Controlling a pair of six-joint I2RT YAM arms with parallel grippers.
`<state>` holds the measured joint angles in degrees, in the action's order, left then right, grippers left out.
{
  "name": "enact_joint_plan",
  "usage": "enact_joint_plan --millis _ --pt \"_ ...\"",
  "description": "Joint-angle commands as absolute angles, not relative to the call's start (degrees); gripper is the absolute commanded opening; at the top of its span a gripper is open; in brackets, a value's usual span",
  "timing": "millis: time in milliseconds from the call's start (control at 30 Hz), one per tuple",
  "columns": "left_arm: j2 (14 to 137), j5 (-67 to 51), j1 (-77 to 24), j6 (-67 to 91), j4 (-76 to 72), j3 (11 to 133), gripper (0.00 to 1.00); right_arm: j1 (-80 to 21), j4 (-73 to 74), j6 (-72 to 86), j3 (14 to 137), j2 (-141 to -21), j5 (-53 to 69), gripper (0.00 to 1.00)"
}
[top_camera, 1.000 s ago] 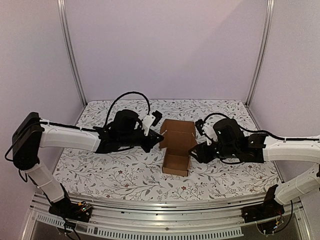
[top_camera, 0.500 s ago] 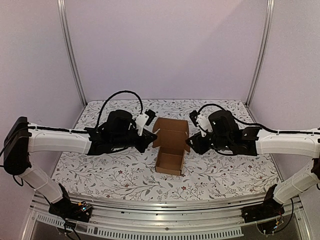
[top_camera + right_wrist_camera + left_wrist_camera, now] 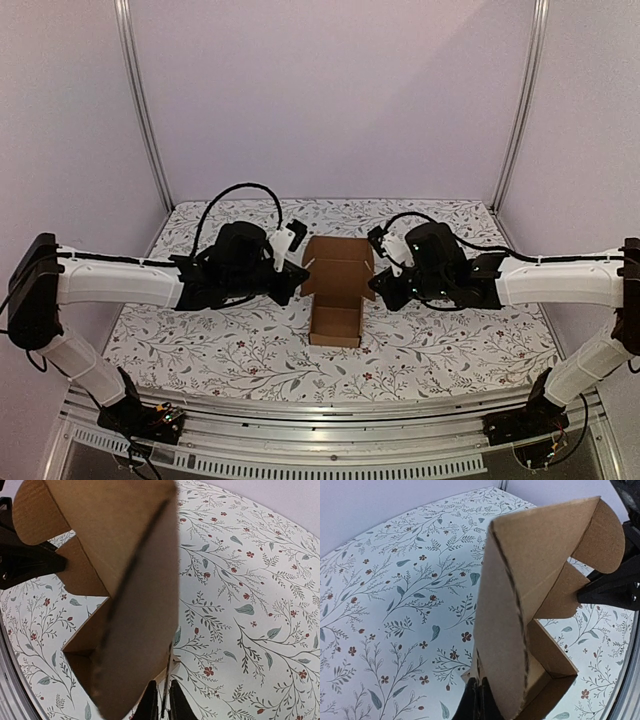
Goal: Fold the paper box
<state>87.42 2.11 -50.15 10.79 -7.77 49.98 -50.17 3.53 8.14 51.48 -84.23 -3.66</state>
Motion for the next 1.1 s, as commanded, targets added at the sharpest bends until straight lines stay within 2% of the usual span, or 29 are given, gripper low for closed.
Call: enact_joint_plan --millis 0,233,733,1067 --pt "88.67 2.91 -50.8 11.35 -6.64 50.48 0.0 -49.99 1.94 8.84 52.68 -85.23 -2.57 0.01" --pt "88.87 4.96 -51.42 14.14 -4.42 52.32 0.0 -51.18 0.64 11.11 53.2 -85.87 -2.92 0.0" --pt "93.63 8.65 -56.45 27.77 -1.46 56.64 0.0 -60.11 -1.24 25.22 56.6 -90.86 -26.56 0.0" --pt "98.58 9.33 -58.04 31.26 -0.73 60.41 0.0 -62.94 -0.58 27.58 58.1 -94.59 -29.36 0.0"
